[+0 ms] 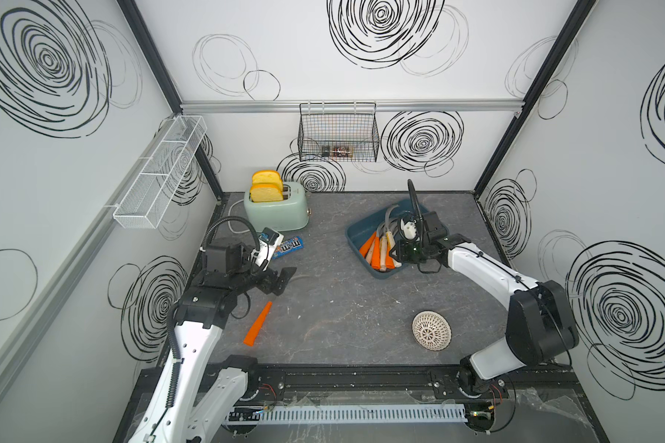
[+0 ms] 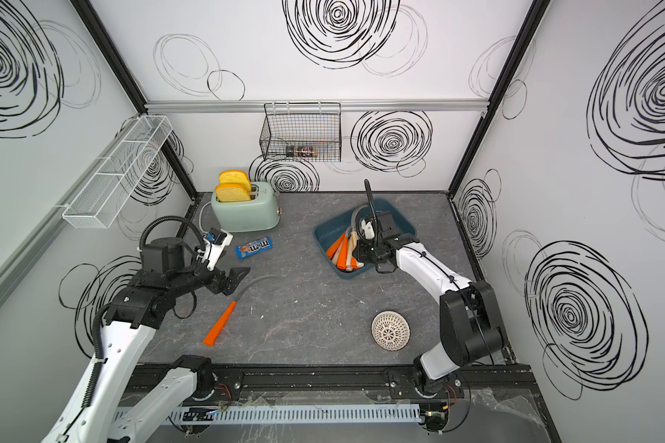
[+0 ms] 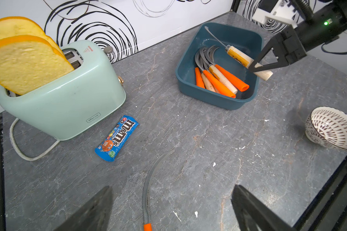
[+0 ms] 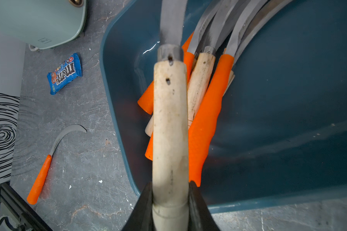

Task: Put small sickles into storage boxes
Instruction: Place the sickle in the storage box.

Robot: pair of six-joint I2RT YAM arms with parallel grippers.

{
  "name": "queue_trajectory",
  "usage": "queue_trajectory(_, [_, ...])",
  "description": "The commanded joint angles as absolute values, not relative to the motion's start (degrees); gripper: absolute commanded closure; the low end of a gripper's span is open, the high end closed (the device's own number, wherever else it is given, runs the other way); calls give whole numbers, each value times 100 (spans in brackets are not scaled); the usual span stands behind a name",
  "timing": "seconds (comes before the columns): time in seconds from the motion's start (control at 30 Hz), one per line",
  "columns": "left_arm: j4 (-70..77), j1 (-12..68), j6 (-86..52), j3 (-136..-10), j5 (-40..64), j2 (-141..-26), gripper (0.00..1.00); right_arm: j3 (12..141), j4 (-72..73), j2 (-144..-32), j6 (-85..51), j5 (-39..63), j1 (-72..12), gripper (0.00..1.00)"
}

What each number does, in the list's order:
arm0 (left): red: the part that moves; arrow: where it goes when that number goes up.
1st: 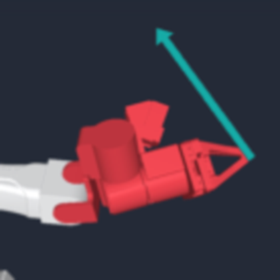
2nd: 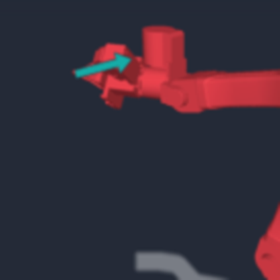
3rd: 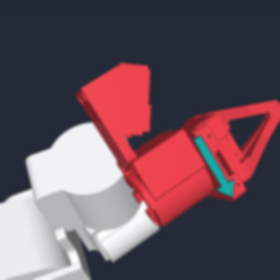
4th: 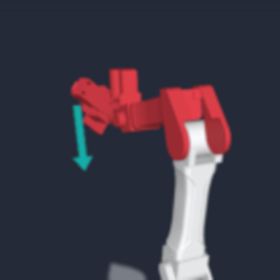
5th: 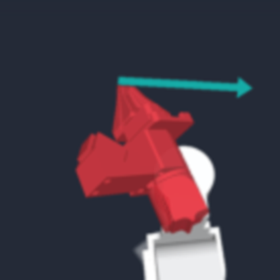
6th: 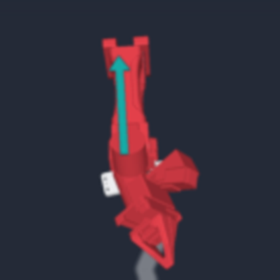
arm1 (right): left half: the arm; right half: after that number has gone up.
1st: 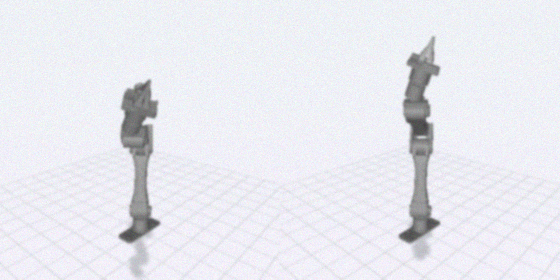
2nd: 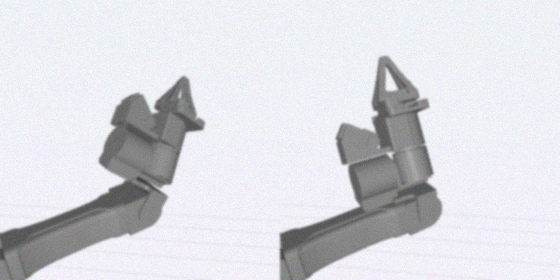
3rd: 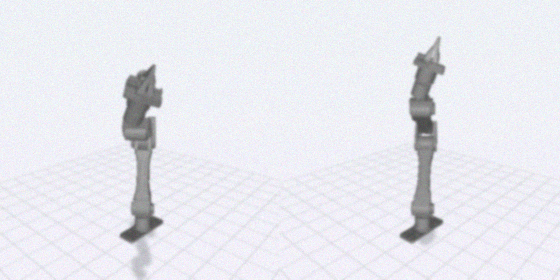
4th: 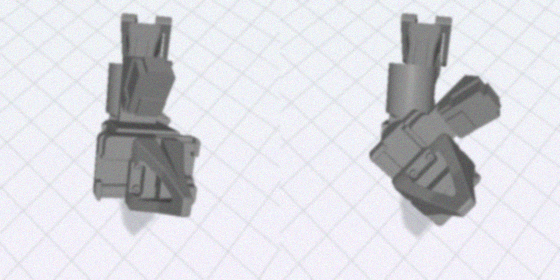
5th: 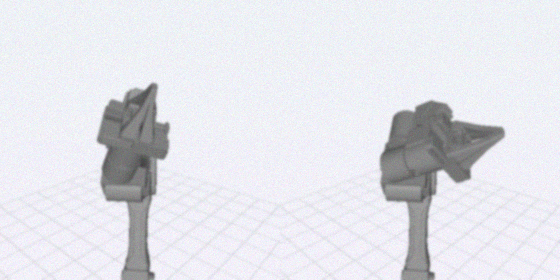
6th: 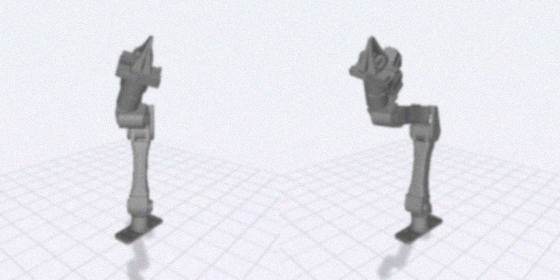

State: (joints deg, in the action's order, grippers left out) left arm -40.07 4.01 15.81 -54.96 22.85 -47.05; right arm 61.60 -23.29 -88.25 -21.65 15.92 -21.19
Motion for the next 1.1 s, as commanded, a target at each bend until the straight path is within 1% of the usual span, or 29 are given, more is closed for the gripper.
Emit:
queue_trajectory(0.0, [-3712, 291, 1452, -5459, 2162, -4691, 4, 6138, -2111, -8932, -2230, 1779, -2058, 100])
queue_trajectory(0.33, [-3753, 196, 1453, -5432, 2196, -4667, 4, 6038, -1868, -9132, -2615, 1951, -1829, 100])
queue_trajectory(0.77, [-3683, 154, 1432, -5484, 2298, -4651, 4, 6083, -1573, -9409, -2993, 2077, -1759, 100])
queue_trajectory(0.9, [-3691, 141, 1447, -5485, 2337, -4641, 4, 6187, -1591, -9583, -3071, 2158, -1775, 97])
queue_trajectory(1.07, [-3700, 101, 1484, -5458, 2329, -4605, 4, 6230, -1582, -9700, -3111, 2123, -1784, 90])
